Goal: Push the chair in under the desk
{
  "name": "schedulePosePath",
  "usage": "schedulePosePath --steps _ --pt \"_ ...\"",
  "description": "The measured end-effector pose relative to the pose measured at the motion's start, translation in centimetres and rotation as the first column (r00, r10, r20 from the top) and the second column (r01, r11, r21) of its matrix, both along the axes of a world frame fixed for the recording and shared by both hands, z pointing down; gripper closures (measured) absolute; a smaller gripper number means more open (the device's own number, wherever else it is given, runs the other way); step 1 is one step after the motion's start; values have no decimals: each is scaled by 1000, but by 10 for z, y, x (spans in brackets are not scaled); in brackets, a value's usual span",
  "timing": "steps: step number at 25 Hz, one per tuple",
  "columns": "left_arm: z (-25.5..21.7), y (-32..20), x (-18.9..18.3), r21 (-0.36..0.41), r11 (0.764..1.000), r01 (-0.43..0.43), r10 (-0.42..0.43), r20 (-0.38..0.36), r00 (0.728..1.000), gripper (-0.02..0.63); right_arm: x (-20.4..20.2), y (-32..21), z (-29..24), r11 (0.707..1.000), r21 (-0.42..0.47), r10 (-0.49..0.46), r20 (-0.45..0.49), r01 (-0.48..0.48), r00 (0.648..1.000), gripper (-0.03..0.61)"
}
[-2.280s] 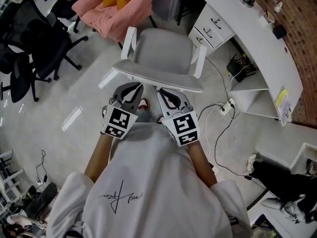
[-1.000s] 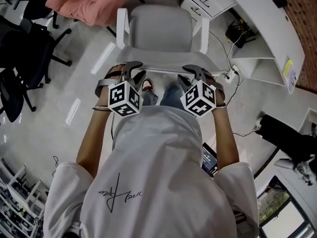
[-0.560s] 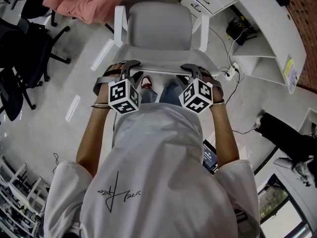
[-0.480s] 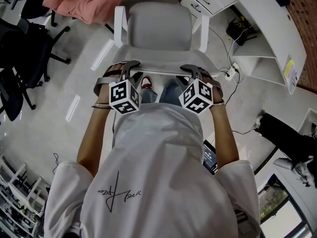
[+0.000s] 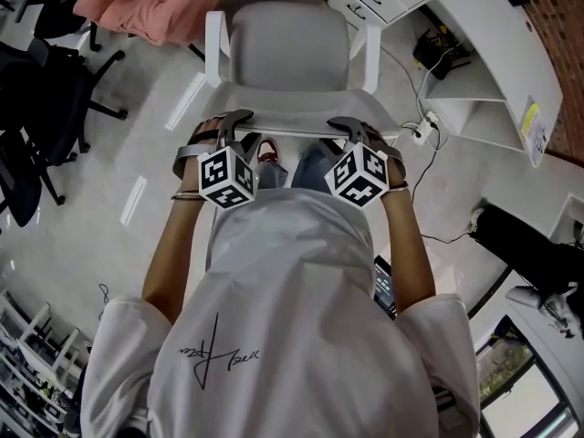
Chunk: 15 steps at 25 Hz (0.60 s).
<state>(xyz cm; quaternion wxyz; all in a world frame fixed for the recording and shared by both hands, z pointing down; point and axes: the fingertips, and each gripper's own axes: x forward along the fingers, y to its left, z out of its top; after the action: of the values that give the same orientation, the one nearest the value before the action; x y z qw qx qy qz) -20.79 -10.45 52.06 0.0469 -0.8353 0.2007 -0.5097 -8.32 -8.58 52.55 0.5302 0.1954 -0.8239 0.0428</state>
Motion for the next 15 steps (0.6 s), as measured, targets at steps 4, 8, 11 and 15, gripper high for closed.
schedulePosePath --steps 4,8,11,15 --pt "1 0 -1 6 1000 -3 3 3 1000 453 -1 0 0 1000 6 -1 -6 1 1000 428" --pt "1 1 1 -2 1000 0 0 10 1000 453 2 2 1 1000 -5 -9 -17 9 1000 430" --pt "0 2 2 5 1000 3 -3 11 1000 453 2 3 0 1000 -22 -12 -21 12 1000 430" --pt "1 4 2 7 1000 0 0 11 1000 451 2 6 1 1000 -28 -10 -25 9 1000 430"
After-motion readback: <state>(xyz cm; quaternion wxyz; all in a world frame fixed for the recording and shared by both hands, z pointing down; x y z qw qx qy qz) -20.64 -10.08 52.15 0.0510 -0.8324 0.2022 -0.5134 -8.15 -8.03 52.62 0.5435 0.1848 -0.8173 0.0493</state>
